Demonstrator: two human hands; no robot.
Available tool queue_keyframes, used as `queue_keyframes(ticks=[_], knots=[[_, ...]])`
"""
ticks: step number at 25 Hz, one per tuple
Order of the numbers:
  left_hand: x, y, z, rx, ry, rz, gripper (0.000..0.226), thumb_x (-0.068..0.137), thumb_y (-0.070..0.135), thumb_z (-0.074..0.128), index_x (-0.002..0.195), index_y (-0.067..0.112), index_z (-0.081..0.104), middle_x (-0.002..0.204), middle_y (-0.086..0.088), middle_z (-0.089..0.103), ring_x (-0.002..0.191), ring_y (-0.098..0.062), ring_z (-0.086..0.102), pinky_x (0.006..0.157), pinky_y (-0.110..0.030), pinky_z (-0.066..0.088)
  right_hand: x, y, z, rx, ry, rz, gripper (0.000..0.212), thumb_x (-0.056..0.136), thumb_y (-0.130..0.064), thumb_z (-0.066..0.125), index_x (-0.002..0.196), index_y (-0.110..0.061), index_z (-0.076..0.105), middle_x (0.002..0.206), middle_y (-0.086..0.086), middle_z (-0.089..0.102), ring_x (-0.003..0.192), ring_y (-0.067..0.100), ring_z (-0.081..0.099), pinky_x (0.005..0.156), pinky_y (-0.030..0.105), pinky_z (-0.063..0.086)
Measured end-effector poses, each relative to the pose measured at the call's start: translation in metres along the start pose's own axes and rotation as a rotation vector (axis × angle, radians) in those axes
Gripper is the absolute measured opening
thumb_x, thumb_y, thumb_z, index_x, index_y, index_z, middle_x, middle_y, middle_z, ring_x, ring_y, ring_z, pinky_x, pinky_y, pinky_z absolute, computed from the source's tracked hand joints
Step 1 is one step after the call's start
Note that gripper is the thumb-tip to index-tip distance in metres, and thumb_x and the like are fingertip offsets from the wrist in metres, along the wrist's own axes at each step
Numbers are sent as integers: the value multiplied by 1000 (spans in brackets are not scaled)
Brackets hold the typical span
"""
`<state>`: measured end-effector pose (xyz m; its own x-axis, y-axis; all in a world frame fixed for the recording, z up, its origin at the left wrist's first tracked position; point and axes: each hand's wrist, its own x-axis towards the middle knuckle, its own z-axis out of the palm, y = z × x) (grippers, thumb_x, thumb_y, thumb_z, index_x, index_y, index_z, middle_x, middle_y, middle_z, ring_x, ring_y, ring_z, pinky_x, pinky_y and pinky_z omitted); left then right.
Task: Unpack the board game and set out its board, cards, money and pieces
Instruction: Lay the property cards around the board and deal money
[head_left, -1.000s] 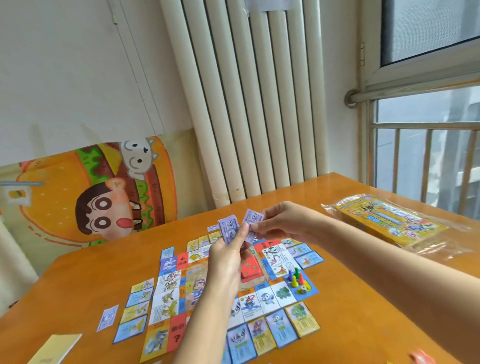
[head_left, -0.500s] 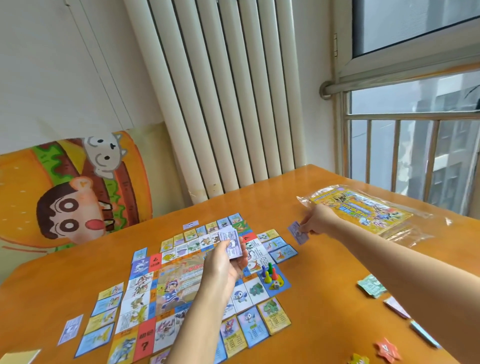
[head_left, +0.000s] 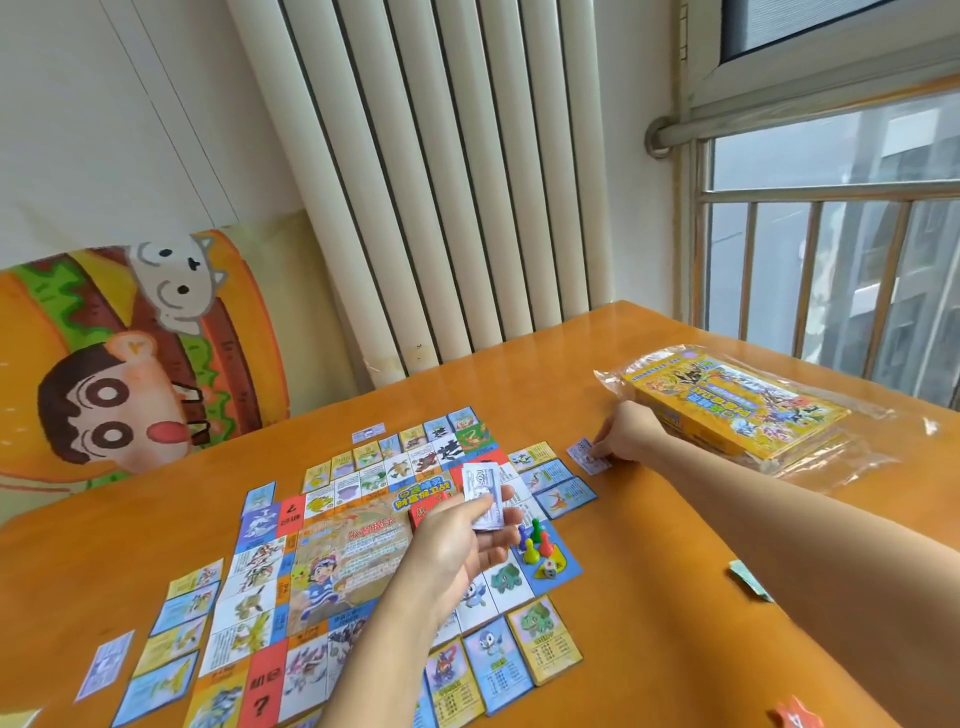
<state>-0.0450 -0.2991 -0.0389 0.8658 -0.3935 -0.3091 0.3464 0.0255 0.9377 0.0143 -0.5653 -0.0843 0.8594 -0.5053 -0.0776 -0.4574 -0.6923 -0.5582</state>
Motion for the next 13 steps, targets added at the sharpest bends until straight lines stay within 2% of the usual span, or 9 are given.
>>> queue_keyframes(ticks=[4,7,8,11,13], knots=[[-4,-1,8,-9,-106,-43,28,99,8,36,97,1,63,65,-9,57,46,-13,44,40,-19,31,-6,-1,-4,-35,11,-8,35,76,-29,79,93,-1,69,91,11,69,86,25,65,68,32,52],[-6,-1,14,49,-161,-64,30,97,5,32,95,0,61,63,-8,55,43,-11,36,38,-18,26,-28,-11,-24,86,35,-101,21,87,-19,66,89,1,70,75,12,62,67,22,58,57,26,45],[-7,-1,18,94,-172,-67,29,96,2,32,95,0,61,62,-8,55,43,-10,35,37,-17,25,-42,-16,-33,169,-1,-152,17,88,-17,65,88,-1,71,76,11,64,65,20,58,57,23,46],[-9,-6,40,198,-212,-76,26,92,-5,34,91,-1,60,62,-7,55,42,-8,35,37,-15,23,-96,-20,-60,403,-297,-325,20,93,-18,60,100,-3,72,91,11,70,72,17,64,67,20,55],[-10,-9,60,237,-249,-67,24,91,-7,36,88,0,59,64,-8,54,42,-8,34,38,-16,22,-129,-12,-75,298,-371,-432,20,94,-16,59,107,-7,71,88,5,70,72,11,64,69,18,54]])
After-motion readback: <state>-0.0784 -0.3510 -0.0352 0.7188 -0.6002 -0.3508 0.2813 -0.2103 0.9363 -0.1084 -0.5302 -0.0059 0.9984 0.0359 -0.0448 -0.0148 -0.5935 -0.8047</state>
